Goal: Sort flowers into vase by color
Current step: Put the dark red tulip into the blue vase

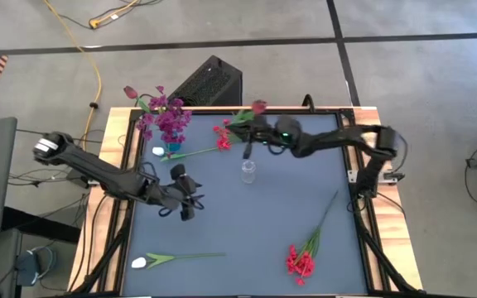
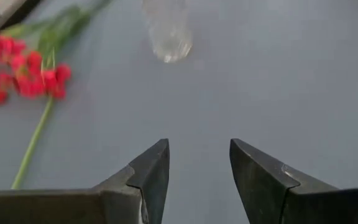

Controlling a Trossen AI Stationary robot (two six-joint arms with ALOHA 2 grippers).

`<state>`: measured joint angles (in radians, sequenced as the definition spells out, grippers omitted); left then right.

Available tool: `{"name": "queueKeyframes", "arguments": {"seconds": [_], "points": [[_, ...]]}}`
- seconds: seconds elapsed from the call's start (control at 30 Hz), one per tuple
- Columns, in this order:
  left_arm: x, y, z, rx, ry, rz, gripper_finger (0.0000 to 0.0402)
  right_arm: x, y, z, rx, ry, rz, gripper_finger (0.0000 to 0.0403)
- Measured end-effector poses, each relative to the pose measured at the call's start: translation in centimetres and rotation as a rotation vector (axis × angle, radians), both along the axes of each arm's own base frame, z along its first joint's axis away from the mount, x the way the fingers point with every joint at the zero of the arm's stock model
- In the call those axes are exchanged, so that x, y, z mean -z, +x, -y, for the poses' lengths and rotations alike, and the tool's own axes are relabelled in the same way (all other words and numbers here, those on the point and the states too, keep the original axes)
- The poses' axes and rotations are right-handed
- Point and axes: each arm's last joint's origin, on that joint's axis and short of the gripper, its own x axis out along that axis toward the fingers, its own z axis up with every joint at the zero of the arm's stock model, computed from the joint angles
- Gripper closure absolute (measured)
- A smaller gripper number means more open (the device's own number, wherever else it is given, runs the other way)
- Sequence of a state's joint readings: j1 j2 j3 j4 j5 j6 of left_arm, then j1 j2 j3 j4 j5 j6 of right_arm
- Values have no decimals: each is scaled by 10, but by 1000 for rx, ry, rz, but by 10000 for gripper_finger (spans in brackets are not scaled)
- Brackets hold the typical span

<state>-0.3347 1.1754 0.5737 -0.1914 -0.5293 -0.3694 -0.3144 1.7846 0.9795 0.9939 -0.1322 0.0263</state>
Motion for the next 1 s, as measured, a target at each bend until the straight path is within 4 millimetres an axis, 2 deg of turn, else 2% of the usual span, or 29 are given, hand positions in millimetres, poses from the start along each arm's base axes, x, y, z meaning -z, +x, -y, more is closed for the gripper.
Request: {"name": "queueKeyframes", "arguments": {"seconds": [0.2,0.43,0.53,0.73,1.0], "points": [[37,-13,-4,-71,-22,-86,244,9,39,26,-59,8,17,387],[59,-29,-7,-84,-26,-136,244,17,61,54,-89,40,39,387],[66,-35,-8,-94,-15,-144,244,19,70,60,-161,55,40,387],[77,-46,-10,-190,-64,-130,244,17,82,67,-197,42,32,387],[77,-46,-11,-242,-59,-84,244,9,88,65,-200,-38,1,387]]}}
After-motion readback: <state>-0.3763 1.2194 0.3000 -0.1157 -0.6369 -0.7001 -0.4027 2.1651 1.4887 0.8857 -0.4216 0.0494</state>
